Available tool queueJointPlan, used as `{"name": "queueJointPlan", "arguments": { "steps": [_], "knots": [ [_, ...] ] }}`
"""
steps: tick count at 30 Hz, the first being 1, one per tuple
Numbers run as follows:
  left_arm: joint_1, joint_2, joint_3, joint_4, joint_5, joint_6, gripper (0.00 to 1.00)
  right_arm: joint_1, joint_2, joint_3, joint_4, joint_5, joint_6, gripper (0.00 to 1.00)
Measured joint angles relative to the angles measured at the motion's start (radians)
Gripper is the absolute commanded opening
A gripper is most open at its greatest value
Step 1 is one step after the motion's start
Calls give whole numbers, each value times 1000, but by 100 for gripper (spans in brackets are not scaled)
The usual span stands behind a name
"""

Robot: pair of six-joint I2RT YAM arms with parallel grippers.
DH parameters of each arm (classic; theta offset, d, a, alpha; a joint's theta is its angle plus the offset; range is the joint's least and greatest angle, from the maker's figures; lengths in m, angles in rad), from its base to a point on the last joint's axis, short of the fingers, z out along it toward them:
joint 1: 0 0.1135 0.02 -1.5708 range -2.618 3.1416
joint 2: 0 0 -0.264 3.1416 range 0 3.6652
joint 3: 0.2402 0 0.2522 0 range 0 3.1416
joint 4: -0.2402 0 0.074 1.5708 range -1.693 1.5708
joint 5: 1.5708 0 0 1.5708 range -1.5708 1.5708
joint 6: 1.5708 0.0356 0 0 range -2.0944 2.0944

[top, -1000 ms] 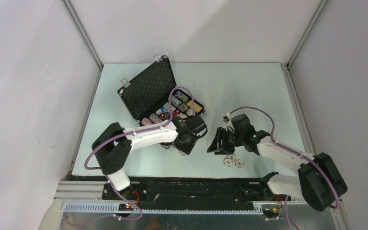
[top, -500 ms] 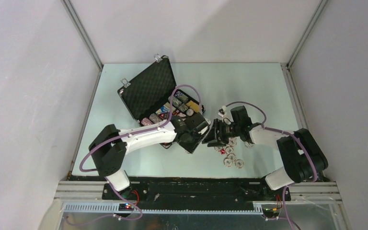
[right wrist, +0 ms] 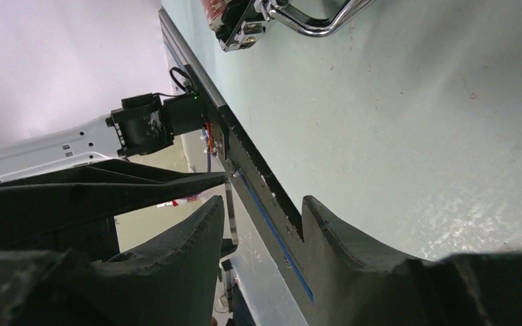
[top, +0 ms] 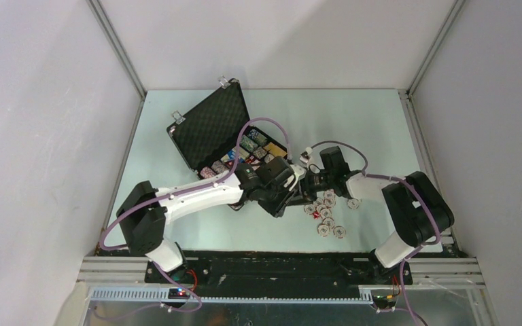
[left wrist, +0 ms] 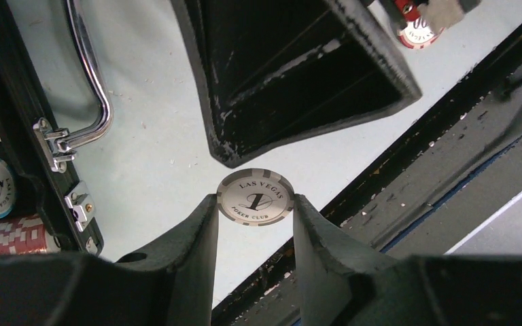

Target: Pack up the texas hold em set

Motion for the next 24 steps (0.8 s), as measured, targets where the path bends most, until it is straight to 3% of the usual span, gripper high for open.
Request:
{"name": "queueJointPlan", "arguments": {
  "steps": [5, 15, 17, 20, 24],
  "knots": [
    [-1, 0, 0, 10, 16, 7, 23, 14, 8, 1, 13, -21, 7, 41],
    [-1, 0, 0, 17, 18, 10, 24, 35, 8, 5, -10, -39, -10, 36],
    [-1, 0, 0, 18, 18, 10, 24, 43, 8, 5, -18, -42, -16, 33],
    [-1, 0, 0, 17, 22, 15, 24, 53, 8, 6, -25, -45, -21, 19],
    [-3, 0, 0, 19, 29, 18, 24, 60, 8, 9, -25, -52, -19, 12]
  ]
}}
